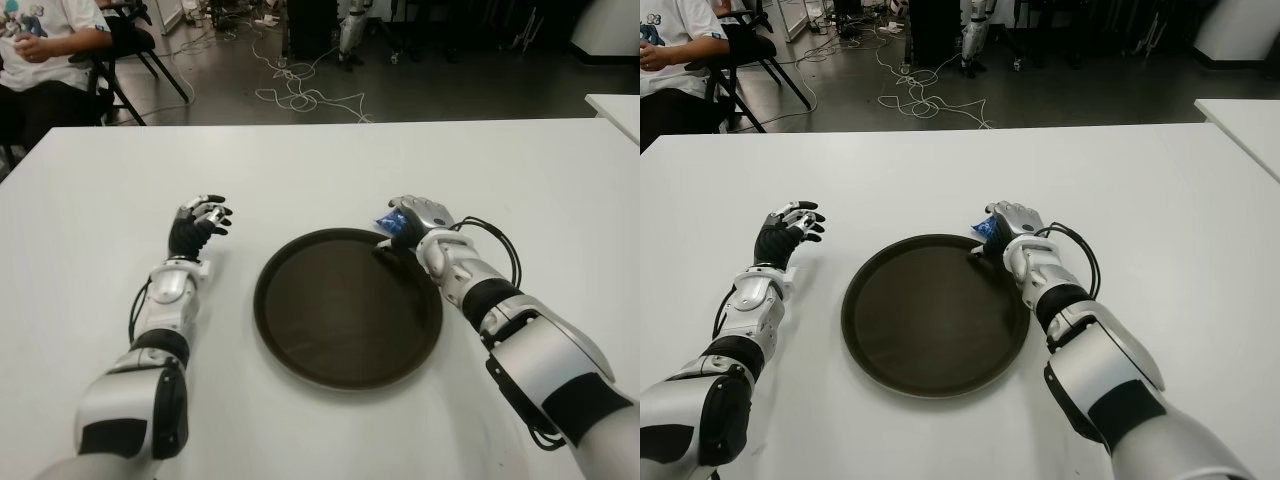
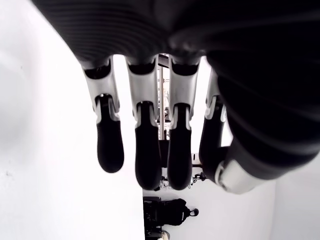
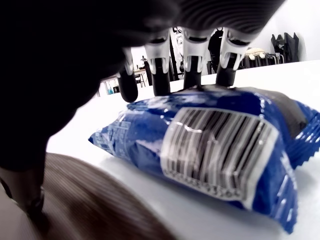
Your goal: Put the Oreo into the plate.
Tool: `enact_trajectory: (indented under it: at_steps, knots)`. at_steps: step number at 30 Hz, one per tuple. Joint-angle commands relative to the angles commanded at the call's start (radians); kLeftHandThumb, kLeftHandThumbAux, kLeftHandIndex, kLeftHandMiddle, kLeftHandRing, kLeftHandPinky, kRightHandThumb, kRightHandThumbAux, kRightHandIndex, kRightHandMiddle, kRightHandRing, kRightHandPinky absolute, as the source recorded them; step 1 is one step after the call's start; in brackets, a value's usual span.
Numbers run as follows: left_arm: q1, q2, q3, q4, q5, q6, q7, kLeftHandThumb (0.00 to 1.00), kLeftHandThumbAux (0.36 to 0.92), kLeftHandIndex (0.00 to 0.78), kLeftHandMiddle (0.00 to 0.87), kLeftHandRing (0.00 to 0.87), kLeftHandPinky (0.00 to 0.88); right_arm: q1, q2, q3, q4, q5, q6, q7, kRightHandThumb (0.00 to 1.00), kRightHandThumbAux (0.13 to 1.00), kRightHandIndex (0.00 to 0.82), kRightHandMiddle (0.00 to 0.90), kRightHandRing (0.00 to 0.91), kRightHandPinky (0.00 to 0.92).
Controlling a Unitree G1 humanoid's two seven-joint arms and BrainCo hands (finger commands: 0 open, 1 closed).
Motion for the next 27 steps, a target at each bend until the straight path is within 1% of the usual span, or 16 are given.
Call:
enact_trajectory:
  at_steps: [3,4,8,19,27]
  knots:
    - [-0.001,0.0,-0.001,0.001,0.0,0.001,-0.001,0.829,0.675,0.39,0.507,0.51,0.491,-0.004,-0.003,-0.002,0.0,-0.001,0.002,0.0,0.0,0.63,0.172,0.158,0.174,0.21]
    - [-0.001,0.001,-0.001,0.001,0.0,0.002,-0.001,0.829,0.675,0.389,0.509,0.511,0.492,-0.005,-0.004,-0.003,0.0,-0.001,0.003,-0.001,0.0,0.629,0.164,0.15,0.165,0.189]
    - [-0.002,0.001,-0.003,0.002,0.0,0.004,0.0,0.829,0.675,0.386,0.513,0.513,0.494,-0.01,-0.007,-0.003,0.001,-0.004,0.009,-0.003,0.0,0.624,0.152,0.137,0.148,0.168]
    - [-0.003,-0.001,-0.004,0.004,0.0,0.002,0.004,0.828,0.676,0.383,0.508,0.501,0.475,-0.021,-0.02,-0.016,0.0,-0.001,0.02,-0.006,0.0,0.62,0.134,0.119,0.14,0.186]
    - [-0.006,-0.005,-0.002,0.006,-0.004,0.01,0.001,0.828,0.676,0.387,0.497,0.493,0.477,-0.031,-0.033,-0.026,-0.002,-0.003,0.02,-0.009,0.0,0.614,0.124,0.118,0.142,0.198]
